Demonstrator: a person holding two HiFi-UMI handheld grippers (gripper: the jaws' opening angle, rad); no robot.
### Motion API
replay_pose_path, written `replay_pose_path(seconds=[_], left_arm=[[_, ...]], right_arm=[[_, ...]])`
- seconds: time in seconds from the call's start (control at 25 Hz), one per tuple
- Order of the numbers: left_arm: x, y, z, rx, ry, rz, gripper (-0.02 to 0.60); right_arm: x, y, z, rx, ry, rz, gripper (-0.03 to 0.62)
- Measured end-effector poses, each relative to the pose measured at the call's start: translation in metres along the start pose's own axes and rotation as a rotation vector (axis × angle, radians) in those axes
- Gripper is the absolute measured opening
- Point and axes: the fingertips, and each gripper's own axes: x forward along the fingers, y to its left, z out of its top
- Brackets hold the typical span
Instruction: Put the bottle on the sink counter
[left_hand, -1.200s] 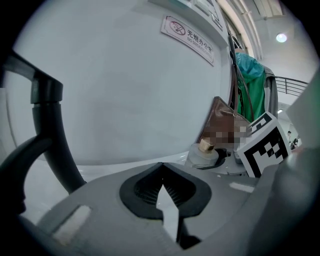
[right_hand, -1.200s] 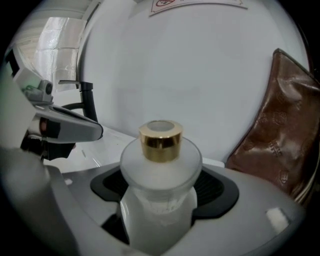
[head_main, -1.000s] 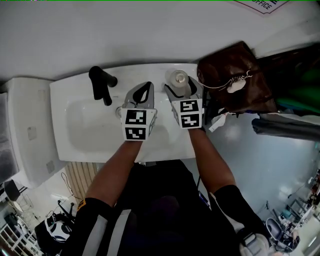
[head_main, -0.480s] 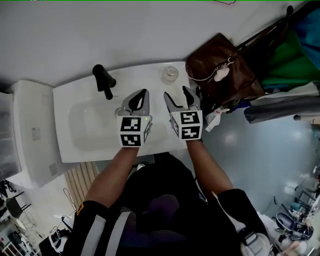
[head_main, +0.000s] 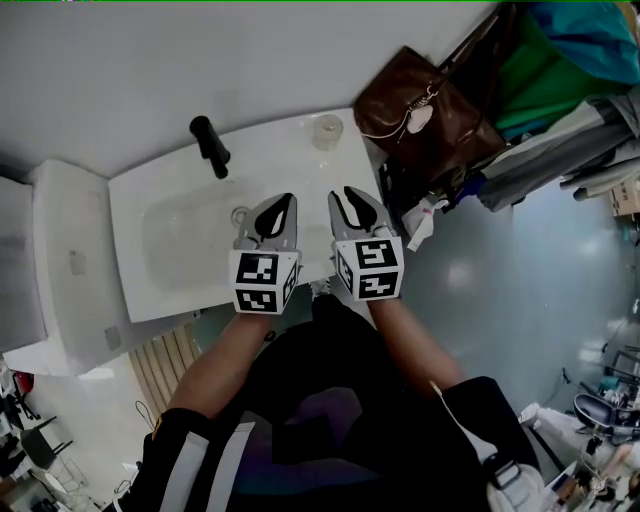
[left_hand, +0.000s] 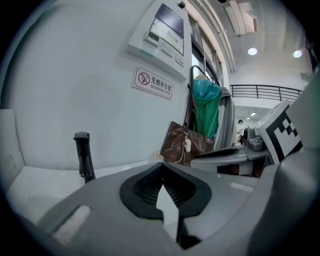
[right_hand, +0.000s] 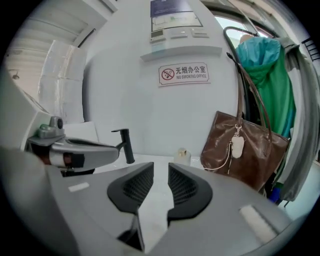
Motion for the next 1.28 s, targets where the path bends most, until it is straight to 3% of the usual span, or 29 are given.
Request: replay_pose_path(seconds=[0.24, 0.56, 0.84, 1.28], left_arm=[[-0.061, -0.022, -0.001, 0.010, -0.036, -0.046, 0.003], [-0.131, -0.067, -0.006, 0.101, -0.104, -0.092, 0.003], [-0.181, -0.092, -0.035, 0.055, -0.100, -0.129, 0.003], [-0.239, -0.132, -0.045, 0.038, -0.086, -0.093, 0.003]], right_arm=[[-0.058, 0.038, -0.010, 0.009, -0.025, -0.020, 0.003], [-0.131, 0.082, -0.027, -0.003, -0.047, -0.027, 0.003], [-0.183, 0.098, -0.053, 0.019, -0.046, -0.066, 0.003], [-0.258, 0.097, -0.067, 0.035, -0.039, -0.070, 0.003]])
